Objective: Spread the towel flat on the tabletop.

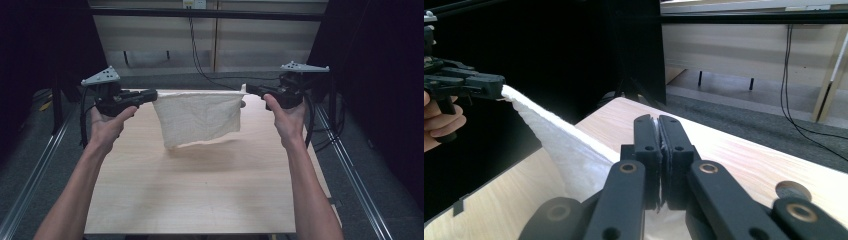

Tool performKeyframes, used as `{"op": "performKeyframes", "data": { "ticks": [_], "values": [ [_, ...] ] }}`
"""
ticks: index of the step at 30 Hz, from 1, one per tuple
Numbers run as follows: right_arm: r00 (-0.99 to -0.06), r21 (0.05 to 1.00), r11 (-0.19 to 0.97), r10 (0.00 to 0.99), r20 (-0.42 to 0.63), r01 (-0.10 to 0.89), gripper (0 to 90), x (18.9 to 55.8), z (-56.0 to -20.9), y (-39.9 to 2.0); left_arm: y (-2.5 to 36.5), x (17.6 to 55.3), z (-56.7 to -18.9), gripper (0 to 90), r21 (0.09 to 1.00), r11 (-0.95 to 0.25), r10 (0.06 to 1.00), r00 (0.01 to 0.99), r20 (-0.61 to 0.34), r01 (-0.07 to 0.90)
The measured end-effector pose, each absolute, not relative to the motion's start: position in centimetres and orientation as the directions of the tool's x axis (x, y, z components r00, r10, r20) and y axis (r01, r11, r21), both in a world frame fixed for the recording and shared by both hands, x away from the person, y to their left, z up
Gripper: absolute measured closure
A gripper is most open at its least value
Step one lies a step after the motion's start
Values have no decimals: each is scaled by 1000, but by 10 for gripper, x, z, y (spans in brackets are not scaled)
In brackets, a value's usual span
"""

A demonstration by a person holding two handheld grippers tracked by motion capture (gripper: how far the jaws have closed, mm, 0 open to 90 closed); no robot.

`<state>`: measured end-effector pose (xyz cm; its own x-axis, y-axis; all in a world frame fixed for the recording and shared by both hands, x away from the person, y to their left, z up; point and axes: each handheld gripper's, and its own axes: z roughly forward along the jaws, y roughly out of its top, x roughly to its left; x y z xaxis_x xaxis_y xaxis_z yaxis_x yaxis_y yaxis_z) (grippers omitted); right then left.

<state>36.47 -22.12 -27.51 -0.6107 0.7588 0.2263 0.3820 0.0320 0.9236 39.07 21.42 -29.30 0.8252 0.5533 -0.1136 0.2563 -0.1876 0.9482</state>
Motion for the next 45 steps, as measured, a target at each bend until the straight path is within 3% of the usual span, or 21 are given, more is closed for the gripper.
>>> {"op": "performKeyframes", "data": {
  "ticks": [11,18,32,45],
  "values": [
    [-603,891,52,754,261,450,880,340,-329,-224,208,378,-339,859,923,-234,534,834,-142,306],
    [-603,867,85,752,268,492,880,305,-371,-225,207,348,-375,858,900,-286,488,858,-159,330],
    [-576,811,97,752,319,576,879,266,-421,-224,211,309,-429,846,842,-338,448,859,-249,421],
    [-578,752,170,751,319,636,866,233,-454,-222,207,291,-460,828,767,-450,438,861,-257,458]
  ]
}}
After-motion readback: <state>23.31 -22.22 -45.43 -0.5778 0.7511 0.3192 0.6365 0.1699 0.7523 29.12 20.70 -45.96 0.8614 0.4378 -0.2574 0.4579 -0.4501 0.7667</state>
